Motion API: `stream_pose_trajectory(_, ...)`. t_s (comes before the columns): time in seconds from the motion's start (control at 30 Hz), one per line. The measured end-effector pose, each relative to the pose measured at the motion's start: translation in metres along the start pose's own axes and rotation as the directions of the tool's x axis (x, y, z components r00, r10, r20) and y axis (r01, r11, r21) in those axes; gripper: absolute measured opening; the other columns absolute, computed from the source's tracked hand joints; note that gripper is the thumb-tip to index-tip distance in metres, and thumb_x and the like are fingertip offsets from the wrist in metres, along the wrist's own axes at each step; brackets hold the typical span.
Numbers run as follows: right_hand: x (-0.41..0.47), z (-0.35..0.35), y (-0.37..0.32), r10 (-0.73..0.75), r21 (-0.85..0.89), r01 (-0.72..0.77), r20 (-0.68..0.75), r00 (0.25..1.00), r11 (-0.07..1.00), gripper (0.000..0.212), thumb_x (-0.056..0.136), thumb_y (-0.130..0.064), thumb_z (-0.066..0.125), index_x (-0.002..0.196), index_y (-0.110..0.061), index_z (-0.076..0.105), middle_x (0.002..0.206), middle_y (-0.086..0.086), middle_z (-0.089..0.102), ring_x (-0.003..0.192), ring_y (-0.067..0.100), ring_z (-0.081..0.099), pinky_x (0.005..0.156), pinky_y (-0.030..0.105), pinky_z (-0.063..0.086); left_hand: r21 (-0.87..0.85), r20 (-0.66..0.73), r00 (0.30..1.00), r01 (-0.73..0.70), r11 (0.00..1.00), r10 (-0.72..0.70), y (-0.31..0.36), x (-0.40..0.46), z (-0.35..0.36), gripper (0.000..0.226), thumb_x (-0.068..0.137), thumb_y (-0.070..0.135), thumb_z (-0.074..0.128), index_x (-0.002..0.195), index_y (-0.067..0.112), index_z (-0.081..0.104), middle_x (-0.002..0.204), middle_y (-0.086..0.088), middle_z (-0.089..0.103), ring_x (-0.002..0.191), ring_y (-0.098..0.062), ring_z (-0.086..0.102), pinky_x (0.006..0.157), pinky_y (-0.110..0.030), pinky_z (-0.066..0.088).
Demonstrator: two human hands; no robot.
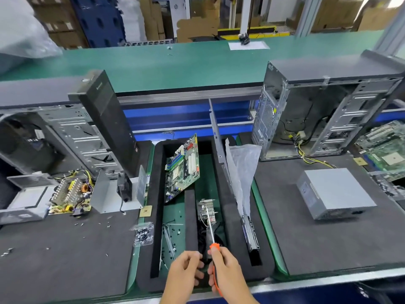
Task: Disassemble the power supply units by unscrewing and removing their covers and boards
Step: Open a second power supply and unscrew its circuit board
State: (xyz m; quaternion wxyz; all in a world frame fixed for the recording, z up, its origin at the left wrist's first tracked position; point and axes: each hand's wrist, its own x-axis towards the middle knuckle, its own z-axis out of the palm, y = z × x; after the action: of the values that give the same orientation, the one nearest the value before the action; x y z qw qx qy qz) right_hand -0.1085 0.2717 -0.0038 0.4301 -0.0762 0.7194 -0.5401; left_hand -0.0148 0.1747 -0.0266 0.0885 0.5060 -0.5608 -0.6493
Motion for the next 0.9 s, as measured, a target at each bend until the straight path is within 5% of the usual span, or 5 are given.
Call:
stream_pose_trajectory(0.23,0.005,0.017,0.004,-0.001,-0.022,0.003,0.104,0.995,1.000,0.032,0.100,-0.046,0.048,0.096,-0.020,0.066,0.061,0.002,0.060,0.049,0.019,0.054,0.043,0.025,0.042,0.018,-0.012,1.000,-0.016,1.000,0.016,0.009,-0.011,-0.008,0.021,0.103,0.025,0.056,0.094,0.013,0.071,0.076,-0.004,0.074,0.061,-0.014,0.064,0.056,-0.027,0.048)
stream_pose_trajectory(0.9,-0.001,0.014,0.015,0.007,-0.030,-0.004,0.082,0.997,1.000,0.035,0.099,-0.049,0.047,0.097,-0.020,0.066,0.063,0.003,0.061,0.051,0.018,0.057,0.047,0.028,0.045,0.000,0.018,1.000,-0.003,1.000,0.003,0.009,-0.025,-0.003,0.018,0.102,0.022,0.056,0.097,0.010,0.069,0.080,-0.012,0.074,0.066,-0.022,0.065,0.064,-0.036,0.051)
